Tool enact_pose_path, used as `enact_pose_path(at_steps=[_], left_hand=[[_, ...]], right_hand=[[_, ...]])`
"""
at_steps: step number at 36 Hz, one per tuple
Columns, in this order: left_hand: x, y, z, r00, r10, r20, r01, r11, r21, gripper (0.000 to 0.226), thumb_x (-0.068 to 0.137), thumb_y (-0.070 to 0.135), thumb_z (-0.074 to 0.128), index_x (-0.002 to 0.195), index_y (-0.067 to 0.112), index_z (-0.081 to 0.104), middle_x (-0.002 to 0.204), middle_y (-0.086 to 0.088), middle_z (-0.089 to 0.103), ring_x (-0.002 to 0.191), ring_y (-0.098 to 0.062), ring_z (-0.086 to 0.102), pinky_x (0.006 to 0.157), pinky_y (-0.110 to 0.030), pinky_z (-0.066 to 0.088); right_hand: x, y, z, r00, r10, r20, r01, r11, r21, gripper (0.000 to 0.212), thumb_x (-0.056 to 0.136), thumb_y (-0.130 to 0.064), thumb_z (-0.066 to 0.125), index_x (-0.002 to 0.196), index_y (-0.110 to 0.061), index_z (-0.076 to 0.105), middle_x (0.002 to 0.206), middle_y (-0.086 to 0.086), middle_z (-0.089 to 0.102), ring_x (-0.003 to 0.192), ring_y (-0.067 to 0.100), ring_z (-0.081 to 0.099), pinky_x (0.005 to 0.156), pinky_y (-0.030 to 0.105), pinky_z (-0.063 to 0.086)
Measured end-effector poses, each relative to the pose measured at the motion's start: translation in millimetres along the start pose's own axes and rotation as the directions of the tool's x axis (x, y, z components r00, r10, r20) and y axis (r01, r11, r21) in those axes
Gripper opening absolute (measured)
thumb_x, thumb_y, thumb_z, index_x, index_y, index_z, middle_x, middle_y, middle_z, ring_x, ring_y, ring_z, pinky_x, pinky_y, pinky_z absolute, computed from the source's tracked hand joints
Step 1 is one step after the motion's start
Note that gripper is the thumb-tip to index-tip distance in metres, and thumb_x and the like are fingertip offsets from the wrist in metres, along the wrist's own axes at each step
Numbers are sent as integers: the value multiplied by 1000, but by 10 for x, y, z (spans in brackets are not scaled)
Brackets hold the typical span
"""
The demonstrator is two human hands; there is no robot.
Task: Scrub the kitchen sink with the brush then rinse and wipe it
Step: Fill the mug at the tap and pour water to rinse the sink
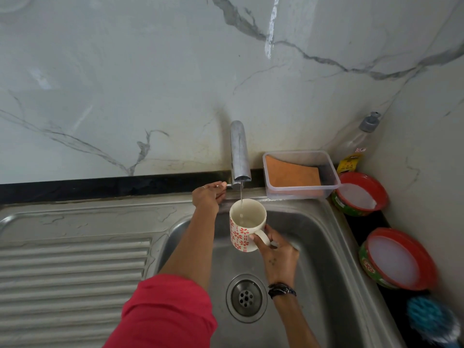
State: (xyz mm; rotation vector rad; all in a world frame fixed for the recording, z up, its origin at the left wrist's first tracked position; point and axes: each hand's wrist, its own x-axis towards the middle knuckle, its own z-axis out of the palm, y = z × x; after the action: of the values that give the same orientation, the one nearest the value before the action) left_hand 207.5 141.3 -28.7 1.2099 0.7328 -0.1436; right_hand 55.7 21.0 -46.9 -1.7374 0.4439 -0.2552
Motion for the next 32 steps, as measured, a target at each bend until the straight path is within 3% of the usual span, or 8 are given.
enact_pose_path(at_steps=[3, 6, 11, 14, 20, 27, 32], left_hand=[[-14, 0, 3, 1000, 0, -15, 0, 1000, 5, 22, 78, -5, 67, 100, -5, 64, 90, -15, 66, 89, -23, 64, 74, -25, 55], [-31, 2, 5, 1000, -4, -18, 4, 1000, 2, 22, 79, -5, 67, 100, -5, 64, 85, -12, 65, 84, -21, 64, 70, -24, 54], [-23, 9, 5, 1000, -6, -17, 6, 1000, 12, 23, 78, -4, 68, 101, -5, 65, 93, -16, 65, 74, -17, 63, 67, -23, 54], [-18, 2, 3, 1000, -2, -23, 2, 1000, 21, 22, 78, -3, 68, 99, -4, 65, 95, -16, 66, 79, -19, 64, 70, -24, 54], [-13, -3, 3, 1000, -2, -31, 2, 1000, 13, 24, 77, -3, 69, 101, -5, 65, 96, -18, 66, 85, -22, 64, 74, -25, 54], [-2, -2, 3, 999, -5, -37, 6, 1000, 20, 22, 77, -4, 69, 98, -4, 65, 99, -18, 67, 85, -22, 64, 75, -26, 54], [9, 0, 4, 1000, -13, -26, 14, 1000, 16, 23, 76, -4, 69, 99, -3, 65, 97, -17, 66, 79, -20, 63, 72, -25, 54]], right_hand=[[4, 2, 9, 1000, -14, -17, 14, 1000, 9, 29, 74, -8, 76, 102, -11, 72, 77, 3, 67, 67, 21, 58, 59, -1, 41], [8, 13, 15, 999, -23, -26, 23, 1000, 7, 28, 74, -9, 76, 102, -10, 72, 85, 11, 71, 75, 32, 60, 59, -1, 41], [5, 3, 20, 999, -28, -17, 28, 1000, 2, 30, 74, -9, 76, 104, -10, 72, 80, 3, 69, 68, 22, 59, 60, -1, 42], [7, 1, 24, 1000, -24, -20, 23, 1000, -7, 34, 74, -10, 76, 107, -12, 70, 78, -8, 64, 68, 11, 55, 60, -2, 41], [0, -8, 18, 1000, -22, 3, 22, 1000, 8, 34, 74, -9, 76, 108, -12, 70, 88, -8, 67, 74, -8, 57, 62, -4, 41], [9, 12, 21, 1000, -13, -4, 13, 1000, -3, 34, 75, -11, 75, 109, -13, 70, 82, -11, 64, 70, 4, 57, 60, -2, 42], [12, 10, 26, 1000, -16, -13, 16, 1000, 13, 34, 74, -9, 76, 108, -11, 70, 79, -13, 64, 68, -1, 56, 61, -2, 41]])
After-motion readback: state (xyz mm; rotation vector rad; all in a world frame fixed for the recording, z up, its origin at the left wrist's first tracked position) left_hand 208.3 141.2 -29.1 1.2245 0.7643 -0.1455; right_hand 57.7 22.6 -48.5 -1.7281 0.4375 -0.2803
